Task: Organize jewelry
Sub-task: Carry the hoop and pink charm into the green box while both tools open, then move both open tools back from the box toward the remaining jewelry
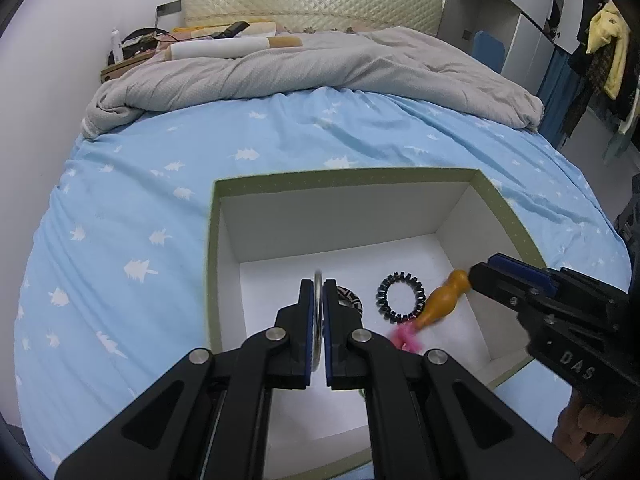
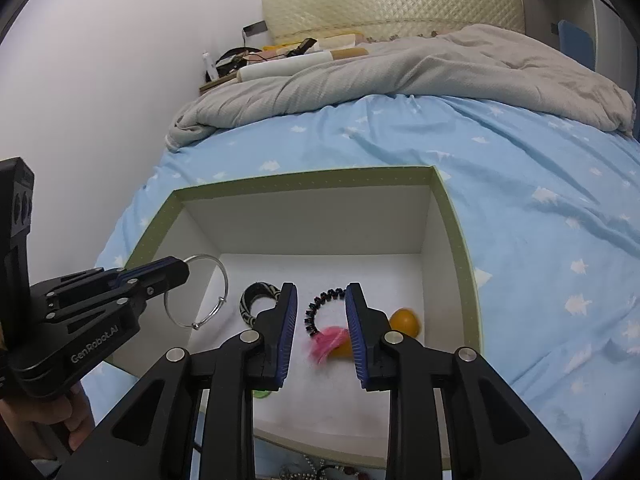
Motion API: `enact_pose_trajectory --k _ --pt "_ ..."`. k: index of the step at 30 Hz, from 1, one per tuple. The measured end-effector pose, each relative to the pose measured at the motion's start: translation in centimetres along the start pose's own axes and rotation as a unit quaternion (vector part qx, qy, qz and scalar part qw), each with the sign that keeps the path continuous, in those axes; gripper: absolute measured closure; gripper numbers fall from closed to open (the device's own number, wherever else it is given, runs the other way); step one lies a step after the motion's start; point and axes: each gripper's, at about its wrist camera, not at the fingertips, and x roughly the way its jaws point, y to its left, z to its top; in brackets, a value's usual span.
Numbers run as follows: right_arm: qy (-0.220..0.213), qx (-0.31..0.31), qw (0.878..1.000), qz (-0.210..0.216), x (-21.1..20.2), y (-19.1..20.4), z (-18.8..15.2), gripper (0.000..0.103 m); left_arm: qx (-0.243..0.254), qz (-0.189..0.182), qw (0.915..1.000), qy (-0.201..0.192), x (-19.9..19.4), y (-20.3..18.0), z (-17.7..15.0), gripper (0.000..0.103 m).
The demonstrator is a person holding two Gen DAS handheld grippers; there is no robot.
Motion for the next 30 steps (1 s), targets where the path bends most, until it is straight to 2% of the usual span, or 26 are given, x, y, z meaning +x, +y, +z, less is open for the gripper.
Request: enact_pose_trajectory --k 3,5,6,15,23,30 --pt "-0.008 0.009 1.0 0.006 -1.2 -0.1 0.3 0.078 0.008 0.003 1.0 -0.003 -1.0 -0.4 0.3 0.093" --pt "-0.017 0.009 1.0 0.006 -2.3 0.0 0.4 0.073 0.009 0.003 0.9999 -0.011 -2.2 -0.8 0.5 0.072" --pt "-0.021 0.008 1.0 0.005 -3.0 0.1 0.4 0.07 0.008 0.002 0.9998 -0.019 -3.0 -0.9 0.6 0.07" --pt "-0.074 0.008 0.997 0.002 -10.9 0.9 0.5 0.07 0.012 -0.004 0.9977 -0.066 -9.8 -2.7 0.7 0.07" --pt "-0.115 -0.006 0.993 0.001 -17.5 2.6 -0.7 0.07 0.003 -0.006 0.9937 -0.112 -16.2 -3.9 -0.6 0.07" --pt "-0.135 -0.008 0.991 0.013 -21.3 3.3 -3.2 0.07 0.009 0.003 0.9923 -0.124 -19.0 -5.2 -2.8 0.07"
